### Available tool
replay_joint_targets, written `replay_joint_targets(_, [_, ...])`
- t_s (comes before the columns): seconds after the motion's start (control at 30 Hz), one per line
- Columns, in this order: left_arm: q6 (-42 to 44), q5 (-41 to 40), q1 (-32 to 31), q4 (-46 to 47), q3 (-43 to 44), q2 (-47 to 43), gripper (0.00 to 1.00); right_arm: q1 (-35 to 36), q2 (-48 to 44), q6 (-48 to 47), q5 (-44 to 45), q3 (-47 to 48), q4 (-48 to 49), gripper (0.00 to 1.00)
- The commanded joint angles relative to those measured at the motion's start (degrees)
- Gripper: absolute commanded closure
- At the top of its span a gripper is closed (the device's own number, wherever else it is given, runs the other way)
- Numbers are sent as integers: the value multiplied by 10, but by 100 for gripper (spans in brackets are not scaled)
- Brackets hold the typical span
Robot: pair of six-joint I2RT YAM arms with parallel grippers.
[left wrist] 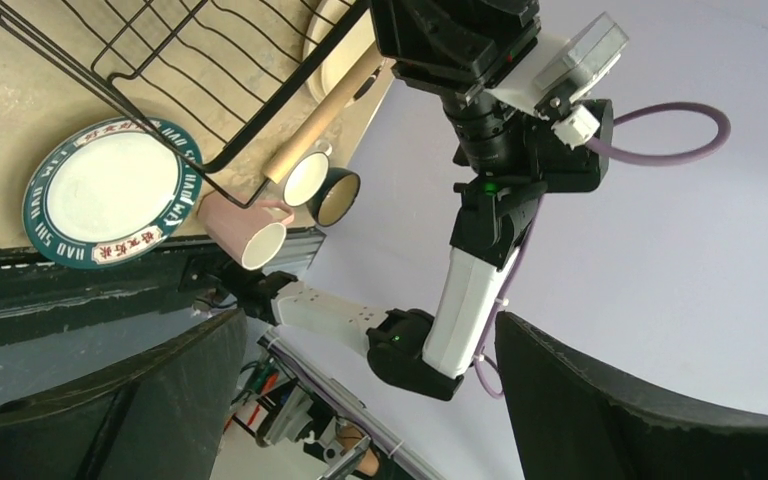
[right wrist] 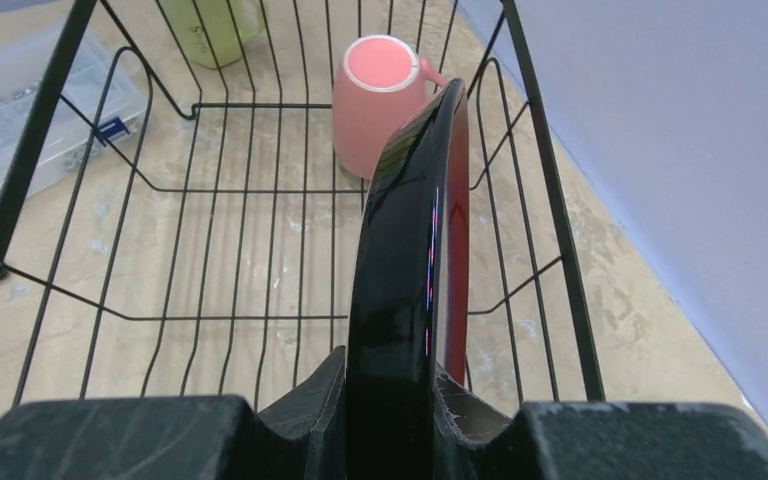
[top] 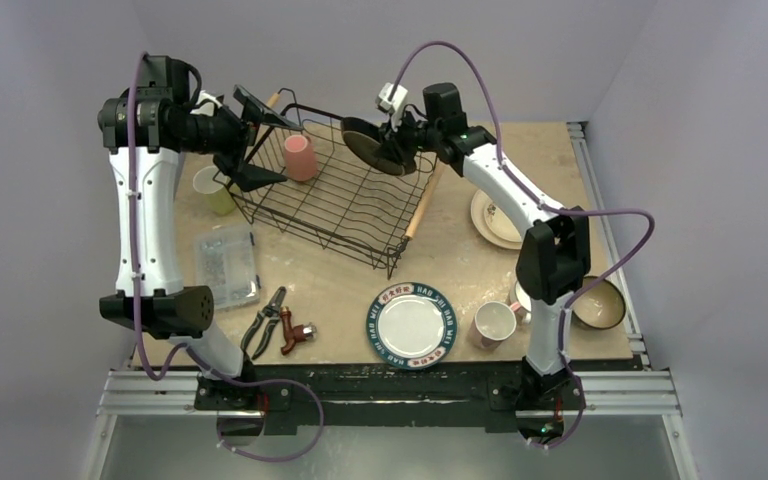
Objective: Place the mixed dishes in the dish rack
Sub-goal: Insert the plate into the dish rack.
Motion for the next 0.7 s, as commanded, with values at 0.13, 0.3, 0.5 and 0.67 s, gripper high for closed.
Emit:
replay_joint_targets(0.13, [18, 12, 12, 3, 33, 2, 7, -31, 25, 10, -89, 96, 23, 100])
replay_joint_targets(0.3, [19, 14, 21, 2, 28, 3, 7, -45, 43, 9, -103, 105, 20, 100])
replay_joint_targets(0.5, [14, 19, 26, 11, 14, 1, 7, -49, 58, 10, -99, 105, 21, 100])
replay_joint_targets(0.67, [10, 22, 29, 15, 6, 1, 8, -52, 72, 10, -91, 110, 19, 100])
